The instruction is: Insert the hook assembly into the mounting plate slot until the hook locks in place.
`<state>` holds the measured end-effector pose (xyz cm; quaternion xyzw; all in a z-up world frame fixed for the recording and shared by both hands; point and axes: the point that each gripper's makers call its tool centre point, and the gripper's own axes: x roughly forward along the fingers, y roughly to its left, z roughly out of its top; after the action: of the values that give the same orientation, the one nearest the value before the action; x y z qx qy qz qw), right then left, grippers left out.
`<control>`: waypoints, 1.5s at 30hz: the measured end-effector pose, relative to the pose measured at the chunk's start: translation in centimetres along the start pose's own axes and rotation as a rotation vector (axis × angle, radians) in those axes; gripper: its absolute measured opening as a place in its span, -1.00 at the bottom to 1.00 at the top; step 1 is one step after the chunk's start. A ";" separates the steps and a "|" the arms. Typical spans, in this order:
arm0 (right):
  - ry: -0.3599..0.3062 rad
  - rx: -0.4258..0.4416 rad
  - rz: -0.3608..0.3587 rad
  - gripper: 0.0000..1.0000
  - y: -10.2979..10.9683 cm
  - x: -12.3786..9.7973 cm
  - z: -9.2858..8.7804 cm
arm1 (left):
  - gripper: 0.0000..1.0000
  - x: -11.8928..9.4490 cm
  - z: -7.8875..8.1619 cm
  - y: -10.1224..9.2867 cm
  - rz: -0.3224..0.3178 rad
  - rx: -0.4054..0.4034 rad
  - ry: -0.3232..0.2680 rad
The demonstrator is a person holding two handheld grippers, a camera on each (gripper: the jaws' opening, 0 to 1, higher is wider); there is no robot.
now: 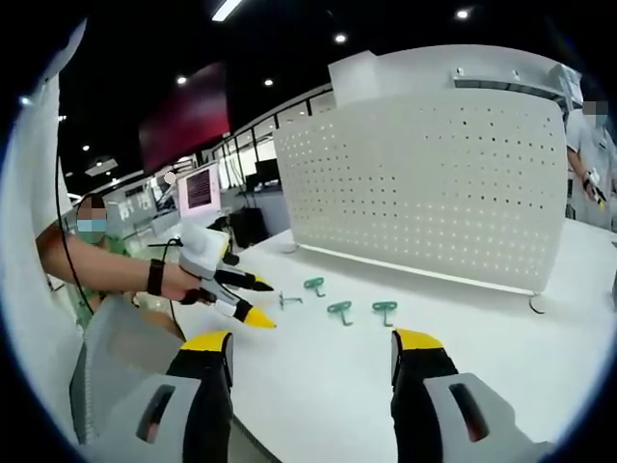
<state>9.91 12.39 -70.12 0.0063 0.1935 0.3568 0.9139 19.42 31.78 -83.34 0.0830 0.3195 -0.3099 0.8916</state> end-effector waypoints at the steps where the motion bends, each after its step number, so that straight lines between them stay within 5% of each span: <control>1: 0.000 -0.001 -0.001 0.35 0.0 0.0 0.0 | 0.48 0.2 -0.1 0.0 -0.001 0.001 0.006; 20: 0.025 -0.004 0.029 0.33 0.4 0.4 -0.2 | 0.01 1.3 0.1 1.8 0.039 0.007 -0.022; 45: 0.036 -0.002 0.011 0.32 0.1 0.2 -0.4 | -0.36 2.4 0.3 2.9 0.062 0.006 -0.060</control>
<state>9.80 12.52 -70.55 -0.0001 0.2096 0.3623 0.9082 22.75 32.82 -84.77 0.0863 0.2888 -0.2854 0.9098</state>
